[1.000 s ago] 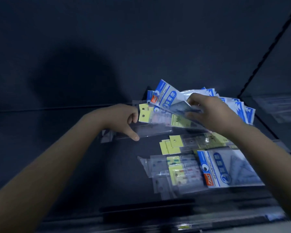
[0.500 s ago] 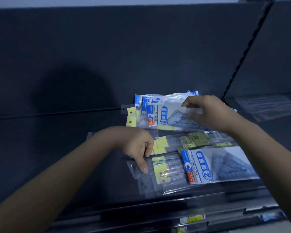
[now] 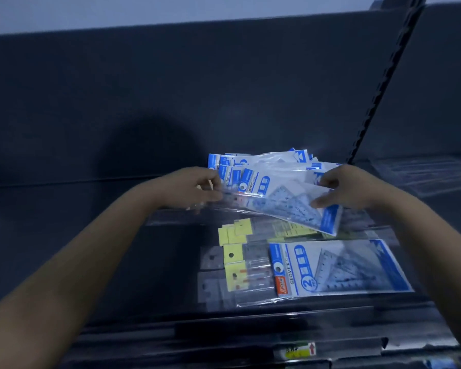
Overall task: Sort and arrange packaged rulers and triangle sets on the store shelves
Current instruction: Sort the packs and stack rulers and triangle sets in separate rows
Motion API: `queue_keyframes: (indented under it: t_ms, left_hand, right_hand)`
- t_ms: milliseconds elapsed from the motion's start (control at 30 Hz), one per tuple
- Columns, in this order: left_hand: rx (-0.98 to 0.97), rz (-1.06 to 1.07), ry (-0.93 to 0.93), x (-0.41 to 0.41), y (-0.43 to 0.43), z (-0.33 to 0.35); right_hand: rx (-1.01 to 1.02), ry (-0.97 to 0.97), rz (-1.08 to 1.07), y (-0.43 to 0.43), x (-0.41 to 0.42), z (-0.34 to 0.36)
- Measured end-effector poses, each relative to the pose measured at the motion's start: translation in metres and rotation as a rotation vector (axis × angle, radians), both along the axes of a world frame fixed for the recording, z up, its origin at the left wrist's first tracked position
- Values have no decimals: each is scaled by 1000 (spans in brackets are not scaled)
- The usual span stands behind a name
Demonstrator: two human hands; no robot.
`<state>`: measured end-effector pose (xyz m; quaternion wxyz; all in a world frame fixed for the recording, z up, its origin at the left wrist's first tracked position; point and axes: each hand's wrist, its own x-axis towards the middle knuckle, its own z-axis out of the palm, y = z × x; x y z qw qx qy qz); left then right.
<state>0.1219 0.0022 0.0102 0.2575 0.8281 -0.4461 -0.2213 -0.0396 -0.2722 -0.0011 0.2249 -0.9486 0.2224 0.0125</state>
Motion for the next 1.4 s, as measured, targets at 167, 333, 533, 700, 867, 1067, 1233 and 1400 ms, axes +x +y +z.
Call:
queue_keyframes:
  t_ms: [167, 333, 533, 700, 867, 1067, 1233, 1400]
  left_hand:
    - [-102, 67, 62, -3, -20, -15]
    - [-195, 128, 41, -11, -34, -35]
    - [-258, 135, -27, -17, -47, -46]
    - [-316, 155, 62, -16, -52, -46]
    - [-366, 77, 167, -22, -75, -35]
    - [-394, -3, 253, -42, -134, -17]
    - [-397, -54, 312, -81, -202, -10]
    - [-396, -42, 332, -113, -272, -9]
  right_hand:
    - [412, -200, -65, -5, -13, -14]
    - [852, -294, -113, -10, -20, -23]
    - [560, -90, 104, -19, -27, -22]
    - [873, -356, -40, -27, -33, -28]
    - [964, -608, -257, -41, -62, -27]
    - [940, -917, -527, -77, -128, -14]
    - [936, -958, -628, -118, -188, -7]
    - [929, -833, -581, -172, -237, -15]
